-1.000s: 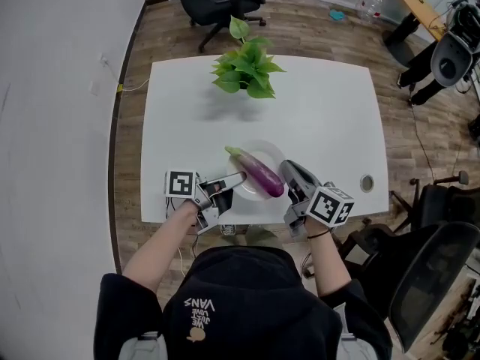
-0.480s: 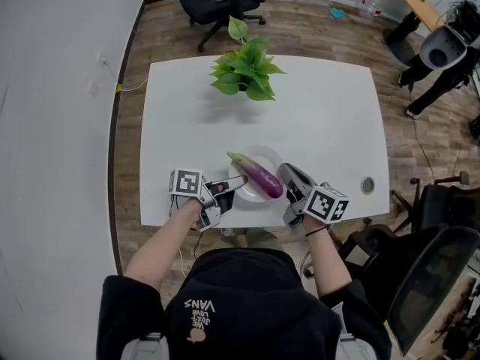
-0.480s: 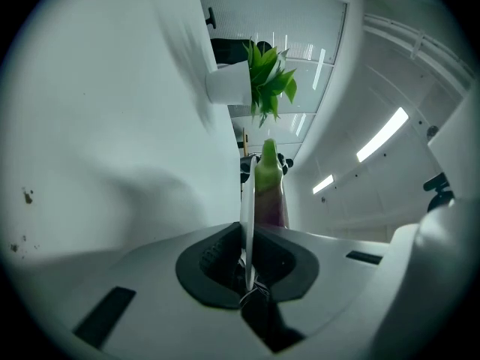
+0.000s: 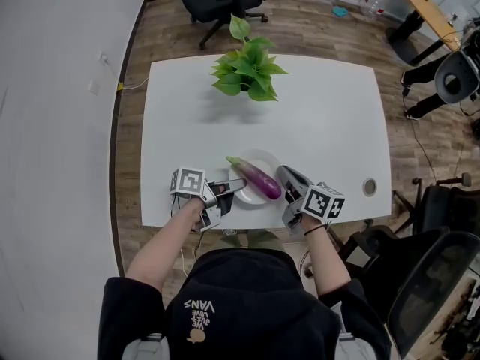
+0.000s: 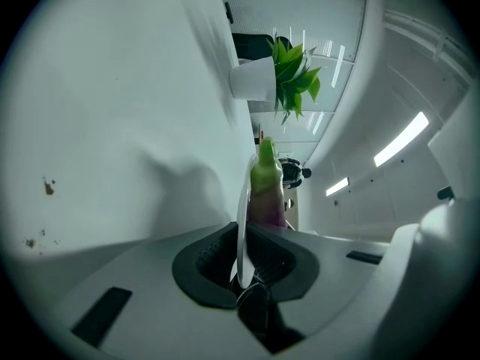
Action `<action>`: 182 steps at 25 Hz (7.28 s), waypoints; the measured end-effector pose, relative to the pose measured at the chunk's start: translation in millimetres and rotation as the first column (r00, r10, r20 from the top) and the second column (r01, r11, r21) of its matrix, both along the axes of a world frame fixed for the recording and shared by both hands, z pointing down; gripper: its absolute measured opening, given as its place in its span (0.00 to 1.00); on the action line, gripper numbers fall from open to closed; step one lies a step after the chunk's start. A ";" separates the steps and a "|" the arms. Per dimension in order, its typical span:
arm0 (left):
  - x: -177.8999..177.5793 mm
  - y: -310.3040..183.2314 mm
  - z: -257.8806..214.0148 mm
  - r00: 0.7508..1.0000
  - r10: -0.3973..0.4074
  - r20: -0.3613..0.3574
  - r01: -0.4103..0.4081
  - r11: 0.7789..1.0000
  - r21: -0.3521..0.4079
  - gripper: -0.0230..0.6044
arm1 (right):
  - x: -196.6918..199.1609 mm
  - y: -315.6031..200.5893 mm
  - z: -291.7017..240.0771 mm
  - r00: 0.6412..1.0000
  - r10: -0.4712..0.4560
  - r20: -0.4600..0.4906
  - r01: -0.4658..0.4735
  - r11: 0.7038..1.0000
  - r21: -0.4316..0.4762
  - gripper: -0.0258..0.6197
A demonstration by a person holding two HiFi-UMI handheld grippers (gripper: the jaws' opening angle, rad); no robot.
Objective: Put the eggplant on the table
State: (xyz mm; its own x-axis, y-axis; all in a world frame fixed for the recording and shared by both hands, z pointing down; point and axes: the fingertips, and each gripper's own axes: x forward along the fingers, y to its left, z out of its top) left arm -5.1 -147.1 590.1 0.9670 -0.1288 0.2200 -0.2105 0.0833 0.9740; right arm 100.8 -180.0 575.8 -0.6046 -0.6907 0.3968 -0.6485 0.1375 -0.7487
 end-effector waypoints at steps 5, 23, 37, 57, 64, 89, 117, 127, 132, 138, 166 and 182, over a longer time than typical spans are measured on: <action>-0.6 2.7 6.2 1.000 -0.007 0.017 0.008 0.999 -0.041 0.08 | 0.0 1.1 7.1 1.000 -0.007 0.002 0.007 1.000 -0.019 0.11; 0.8 11.4 22.1 0.999 -0.003 0.044 0.010 0.988 -0.156 0.19 | -1.0 1.2 24.6 0.999 -0.044 -0.022 0.042 0.997 -0.058 0.11; -13.8 17.3 27.2 0.998 0.009 0.065 0.002 0.986 -0.169 0.19 | -1.3 -4.0 30.5 0.995 -0.072 -0.062 0.067 0.994 -0.081 0.11; -20.9 23.4 38.3 0.986 0.048 0.163 -0.019 0.984 -0.176 0.09 | 0.8 -1.9 43.3 0.963 -0.140 -0.229 0.097 0.978 -0.187 0.11; -22.7 25.1 39.2 0.985 0.047 0.163 -0.017 0.984 -0.179 0.09 | 2.0 0.3 46.7 0.954 -0.152 -0.258 0.100 0.974 -0.204 0.11; -26.9 29.0 39.3 0.981 0.047 0.187 -0.012 0.984 -0.180 0.09 | -13.4 10.5 44.3 0.908 -0.284 -0.309 0.233 0.954 -0.191 0.08; -21.8 -8.5 -17.2 0.982 -0.157 0.106 0.142 0.981 0.134 0.09 | -13.8 7.6 18.5 0.931 -0.215 -0.297 0.194 0.976 -0.100 0.08; -16.1 -21.2 -77.0 0.963 -0.262 0.057 0.208 0.865 0.458 0.07 | -22.1 10.5 -45.3 0.932 -0.167 -0.322 0.220 0.966 0.135 0.08; -17.0 -14.4 -94.9 0.959 -0.268 0.094 0.166 0.796 0.583 0.06 | -27.5 22.0 -77.1 0.921 -0.150 -0.359 0.248 0.937 0.244 0.08; -16.4 -3.8 -113.8 0.958 -0.246 0.149 0.074 0.714 0.696 0.06 | -25.8 34.9 -104.2 0.914 -0.119 -0.388 0.254 0.913 0.318 0.08; -17.7 25.8 -170.0 0.929 -0.337 0.154 0.012 0.443 0.896 0.05 | -23.8 66.7 -173.5 0.917 0.002 -0.398 0.227 0.819 0.528 0.07; -13.9 25.3 -174.7 0.928 -0.335 0.165 -0.010 0.421 0.907 0.05 | -23.2 68.0 -169.7 0.911 -0.004 -0.413 0.237 0.824 0.514 0.07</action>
State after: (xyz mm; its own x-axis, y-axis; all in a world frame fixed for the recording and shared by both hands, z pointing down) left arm -19.0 -121.8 415.4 0.8159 -0.5638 0.1283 -0.5601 -0.7153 0.4180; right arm 77.6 -112.0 406.1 -0.5801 -0.7913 0.1934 -0.8113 0.5400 -0.2241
